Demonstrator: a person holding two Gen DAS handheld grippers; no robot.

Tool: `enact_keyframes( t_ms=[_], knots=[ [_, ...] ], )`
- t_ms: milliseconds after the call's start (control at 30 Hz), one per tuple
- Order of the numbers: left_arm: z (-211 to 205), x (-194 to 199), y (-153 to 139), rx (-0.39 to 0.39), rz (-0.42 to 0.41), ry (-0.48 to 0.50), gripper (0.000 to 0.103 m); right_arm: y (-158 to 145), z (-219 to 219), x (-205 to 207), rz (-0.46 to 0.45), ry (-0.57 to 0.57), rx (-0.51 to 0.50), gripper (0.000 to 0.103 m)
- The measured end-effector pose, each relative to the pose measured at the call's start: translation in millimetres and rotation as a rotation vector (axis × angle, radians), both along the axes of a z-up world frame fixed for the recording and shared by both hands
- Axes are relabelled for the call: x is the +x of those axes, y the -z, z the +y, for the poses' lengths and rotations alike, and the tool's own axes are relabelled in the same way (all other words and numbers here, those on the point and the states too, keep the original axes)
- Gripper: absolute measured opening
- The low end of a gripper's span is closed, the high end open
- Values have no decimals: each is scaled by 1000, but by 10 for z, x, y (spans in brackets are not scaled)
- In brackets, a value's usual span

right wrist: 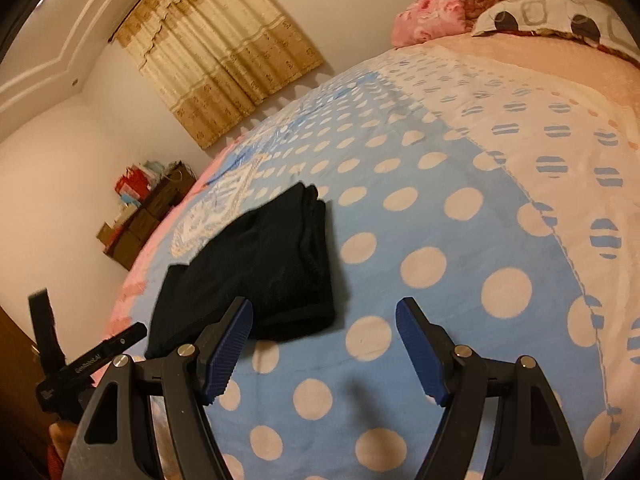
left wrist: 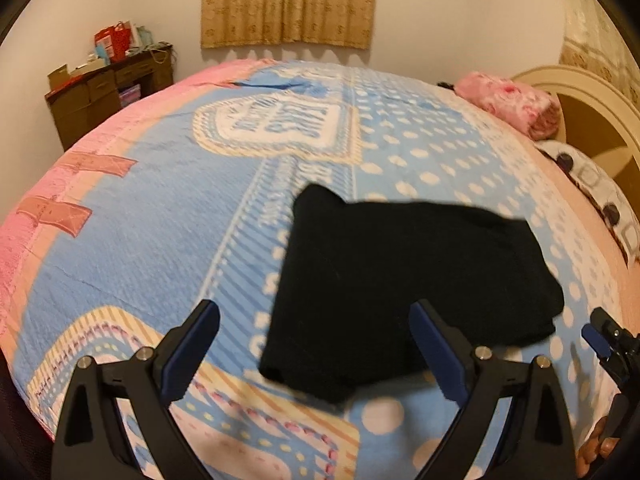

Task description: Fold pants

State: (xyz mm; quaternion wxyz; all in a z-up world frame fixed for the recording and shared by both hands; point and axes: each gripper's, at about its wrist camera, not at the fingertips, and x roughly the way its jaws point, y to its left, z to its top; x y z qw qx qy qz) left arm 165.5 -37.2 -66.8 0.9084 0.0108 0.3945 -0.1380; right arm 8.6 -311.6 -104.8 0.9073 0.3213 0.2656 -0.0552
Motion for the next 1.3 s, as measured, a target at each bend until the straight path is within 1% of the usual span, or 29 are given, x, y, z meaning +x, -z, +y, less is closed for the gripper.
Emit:
enact_keyframes(
  t_ms=[67, 167, 233, 333, 500, 567, 600, 667, 700, 767, 800, 867, 900, 967, 1033, 1067, 1167, 1300],
  knots=[
    [30, 107, -27, -23, 9, -22, 98, -36, -104, 70, -30, 2, 45, 76],
    [36, 213, 15, -14, 43, -51, 98, -23, -214, 197, -38, 7, 106, 75],
    [35, 211, 45, 3, 42, -48, 98, 4, -217, 258, -18, 9, 106, 75],
    [24, 246, 81, 27, 40, -48, 98, 44, -189, 266, -31, -18, 116, 75],
    [-17, 439, 131, 6, 75, -60, 98, 61, -283, 375, -77, -9, 157, 75],
    [-31, 491, 165, 7, 92, -70, 98, 114, -293, 497, -53, 0, 154, 75],
    [-43, 513, 189, 10, 99, -69, 98, 144, -279, 545, -46, -4, 153, 73],
    [-64, 527, 221, 29, 100, -66, 98, 196, -212, 618, -22, -14, 132, 46],
    [-78, 535, 251, 52, 99, -68, 98, 237, -154, 666, 2, -21, 123, 43],
    [-82, 557, 301, 77, 106, -71, 98, 293, -66, 687, 15, -23, 115, 36],
    [-76, 576, 328, 79, 112, -72, 98, 297, -4, 683, 10, -29, 108, 35],
    [-52, 625, 374, 61, 132, -77, 98, 261, 72, 698, 25, -43, 77, 35],
    [-38, 643, 387, 50, 140, -78, 98, 250, 87, 715, 34, -53, 78, 35],
    [-13, 686, 418, 28, 158, -80, 99, 239, 76, 728, 49, -68, 90, 36],
    [13, 718, 463, 10, 179, -86, 103, 264, 45, 722, 47, -67, 107, 36],
    [24, 726, 480, 0, 187, -85, 103, 288, 17, 712, 44, -58, 122, 39],
    [86, 762, 520, -49, 224, -80, 103, 351, -76, 686, 11, -39, 196, 39],
    [73, 795, 500, -64, 247, -69, 103, 319, -15, 660, 11, -29, 160, 41]
  ],
)
